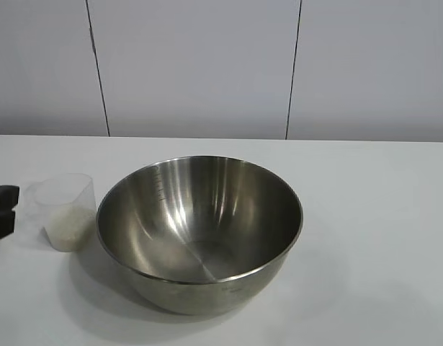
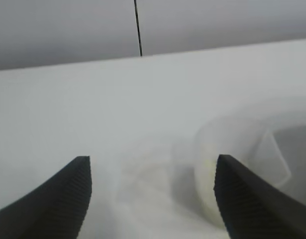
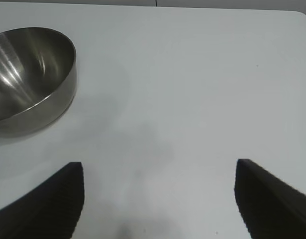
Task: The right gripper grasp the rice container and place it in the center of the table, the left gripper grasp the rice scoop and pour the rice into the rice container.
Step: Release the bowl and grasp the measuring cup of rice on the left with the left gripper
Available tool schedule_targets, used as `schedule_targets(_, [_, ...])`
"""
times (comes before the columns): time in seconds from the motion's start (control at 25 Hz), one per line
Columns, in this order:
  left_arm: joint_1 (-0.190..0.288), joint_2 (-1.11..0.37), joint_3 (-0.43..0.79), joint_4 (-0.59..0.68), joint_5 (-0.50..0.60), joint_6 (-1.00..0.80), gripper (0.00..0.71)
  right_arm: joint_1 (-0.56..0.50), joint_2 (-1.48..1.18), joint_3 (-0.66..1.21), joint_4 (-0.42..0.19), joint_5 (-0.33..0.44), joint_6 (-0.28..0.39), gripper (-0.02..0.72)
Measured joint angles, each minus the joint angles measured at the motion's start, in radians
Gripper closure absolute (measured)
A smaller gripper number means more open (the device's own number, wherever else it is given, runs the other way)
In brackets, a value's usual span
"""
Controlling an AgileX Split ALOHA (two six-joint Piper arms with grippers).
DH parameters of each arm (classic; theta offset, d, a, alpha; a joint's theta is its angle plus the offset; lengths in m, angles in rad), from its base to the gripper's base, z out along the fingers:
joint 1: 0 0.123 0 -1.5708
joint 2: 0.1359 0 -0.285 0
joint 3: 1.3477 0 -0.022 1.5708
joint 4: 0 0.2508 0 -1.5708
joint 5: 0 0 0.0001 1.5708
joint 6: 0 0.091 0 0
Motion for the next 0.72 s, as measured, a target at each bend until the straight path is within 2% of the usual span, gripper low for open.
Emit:
schedule_targets(0.56, [0.000, 0.247, -0.130, -0.017, -0.016, 0.053, 0.210, 0.000, 0.000, 0.000, 0.000, 0.000, 0.000, 0.136])
schedule_targets(0.72, [0.032, 0.264, -0.166, -0.016, -0.021, 0.052, 0.210, 0.000, 0.000, 0.000, 0.000, 0.000, 0.000, 0.136])
